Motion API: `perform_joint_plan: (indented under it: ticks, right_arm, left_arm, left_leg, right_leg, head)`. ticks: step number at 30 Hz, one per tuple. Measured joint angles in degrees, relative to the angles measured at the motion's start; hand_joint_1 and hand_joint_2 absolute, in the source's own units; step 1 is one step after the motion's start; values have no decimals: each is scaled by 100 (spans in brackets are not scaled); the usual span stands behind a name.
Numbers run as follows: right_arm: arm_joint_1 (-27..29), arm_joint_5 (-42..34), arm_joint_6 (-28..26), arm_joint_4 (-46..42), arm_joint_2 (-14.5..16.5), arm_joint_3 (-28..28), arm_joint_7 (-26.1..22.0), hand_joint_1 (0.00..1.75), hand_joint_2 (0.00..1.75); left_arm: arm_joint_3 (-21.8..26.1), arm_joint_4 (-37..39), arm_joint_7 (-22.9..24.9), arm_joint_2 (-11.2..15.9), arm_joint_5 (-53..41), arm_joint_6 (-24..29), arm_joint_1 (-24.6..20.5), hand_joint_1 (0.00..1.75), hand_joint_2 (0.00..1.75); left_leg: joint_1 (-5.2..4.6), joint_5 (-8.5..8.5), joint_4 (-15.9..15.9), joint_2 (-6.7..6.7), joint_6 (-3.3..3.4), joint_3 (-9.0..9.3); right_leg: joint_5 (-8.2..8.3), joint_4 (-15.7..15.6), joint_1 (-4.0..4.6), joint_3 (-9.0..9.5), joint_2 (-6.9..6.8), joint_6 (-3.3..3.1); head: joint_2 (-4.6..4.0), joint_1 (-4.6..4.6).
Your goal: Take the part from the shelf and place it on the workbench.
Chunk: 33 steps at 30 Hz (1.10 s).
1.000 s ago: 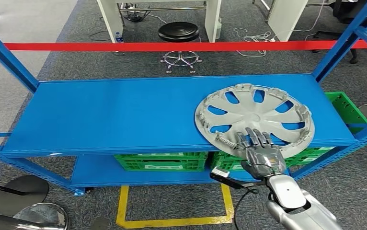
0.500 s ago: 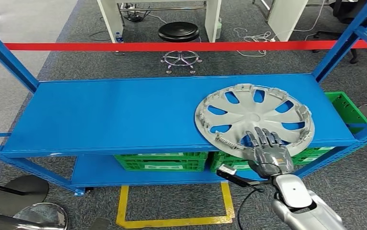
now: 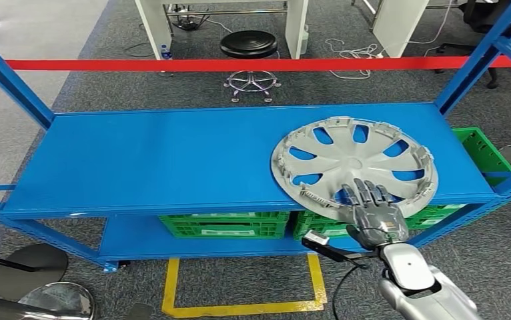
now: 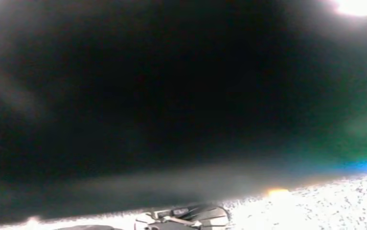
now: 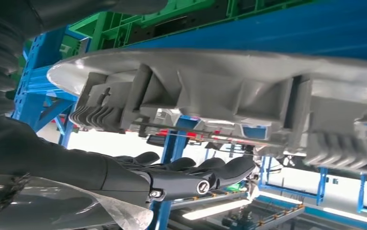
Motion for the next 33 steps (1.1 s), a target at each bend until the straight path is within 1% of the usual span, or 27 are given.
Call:
perform_joint_plan:
  ticks: [20, 23, 25, 27, 28, 30, 31, 32, 33]
  right_arm:
    - [6, 56, 54, 2, 11, 121, -2, 0, 175]
    - [4, 63, 30, 2, 15, 132, 8, 3, 175]
    - [2, 80, -4, 2, 23, 138, 18, 16, 175]
    - [-2, 99, -31, 2, 31, 145, 33, 34, 175]
    - [-4, 109, -38, 2, 35, 150, 40, 41, 175]
    - [-6, 127, -45, 2, 40, 156, 67, 76, 175]
    - [-6, 138, -51, 2, 44, 157, 91, 96, 175]
    - [-7, 145, -65, 2, 48, 157, 120, 120, 175]
    - [-8, 150, -86, 2, 52, 158, 156, 133, 175]
  left_arm:
    - [101, -2, 3, -53, -50, -26, -4, 0, 0]
    - [110, -2, 3, -58, -81, -27, -8, 0, 0]
    - [126, -2, 2, -64, -121, -27, -15, 0, 0]
    - [138, -2, 1, -72, -150, -26, -22, 0, 0]
    - [141, -2, 1, -78, -160, -25, -24, 0, 0]
    - [156, -2, 1, -91, -181, -14, -29, 0, 0]
    - [167, -2, 1, -97, -198, -7, -31, 0, 0]
    - [179, -2, 1, -101, -216, -1, -33, 0, 0]
    - [195, -2, 1, -103, -235, 3, -35, 0, 0]
  left_leg:
    - [0, 0, 0, 0, 0, 0]
    - [0, 0, 0, 0, 0, 0]
    - [0, 0, 0, 0, 0, 0]
    - [0, 0, 0, 0, 0, 0]
    - [0, 0, 0, 0, 0, 0]
    - [0, 0, 0, 0, 0, 0]
    - [0, 0, 0, 0, 0, 0]
    - [0, 0, 0, 0, 0, 0]
    - [0, 0, 0, 0, 0, 0]
  right_leg:
    - [0, 0, 0, 0, 0, 0]
    - [0, 0, 0, 0, 0, 0]
    - [0, 0, 0, 0, 0, 0]
    - [0, 0, 0, 0, 0, 0]
    - [0, 0, 0, 0, 0, 0]
    - [0, 0, 0, 1, 0, 0]
    - [0, 0, 0, 1, 0, 0]
    - [0, 0, 0, 1, 0, 0]
    - [0, 0, 0, 1, 0, 0]
  head:
    - [0, 1]
    - [1, 0]
    - [1, -1]
    - [0, -1]
    - [0, 0]
    - [0, 0]
    - [0, 1]
    - [0, 0]
    - [0, 1]
